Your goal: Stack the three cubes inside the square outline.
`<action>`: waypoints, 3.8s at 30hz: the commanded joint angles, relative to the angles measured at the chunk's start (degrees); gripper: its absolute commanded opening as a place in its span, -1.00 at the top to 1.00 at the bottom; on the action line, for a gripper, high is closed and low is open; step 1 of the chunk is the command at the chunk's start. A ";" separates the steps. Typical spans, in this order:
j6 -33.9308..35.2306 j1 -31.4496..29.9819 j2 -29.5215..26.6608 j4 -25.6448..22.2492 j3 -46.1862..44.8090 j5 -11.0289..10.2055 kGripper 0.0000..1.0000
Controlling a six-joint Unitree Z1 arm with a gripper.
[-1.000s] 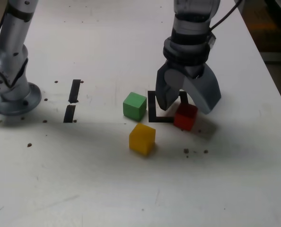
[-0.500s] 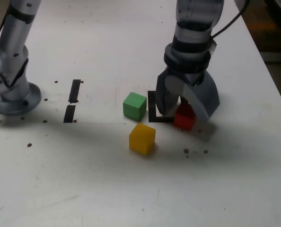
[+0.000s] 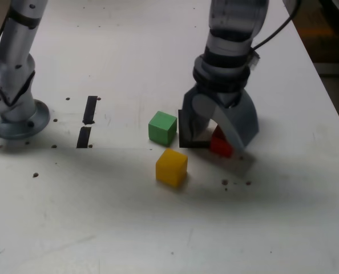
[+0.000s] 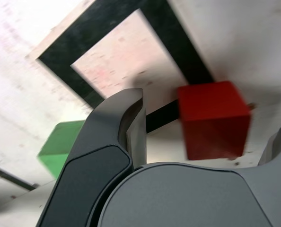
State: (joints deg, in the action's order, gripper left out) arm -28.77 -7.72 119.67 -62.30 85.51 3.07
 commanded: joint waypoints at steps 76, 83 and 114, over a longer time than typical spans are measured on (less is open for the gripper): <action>23.20 4.10 -3.62 2.59 -3.60 -2.05 0.78; 22.84 4.08 -3.68 1.78 -4.80 -0.85 0.37; 20.25 0.50 -18.96 -8.42 -5.58 -9.67 -0.85</action>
State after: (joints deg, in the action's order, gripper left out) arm -8.35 -6.41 101.71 -70.18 80.11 -6.12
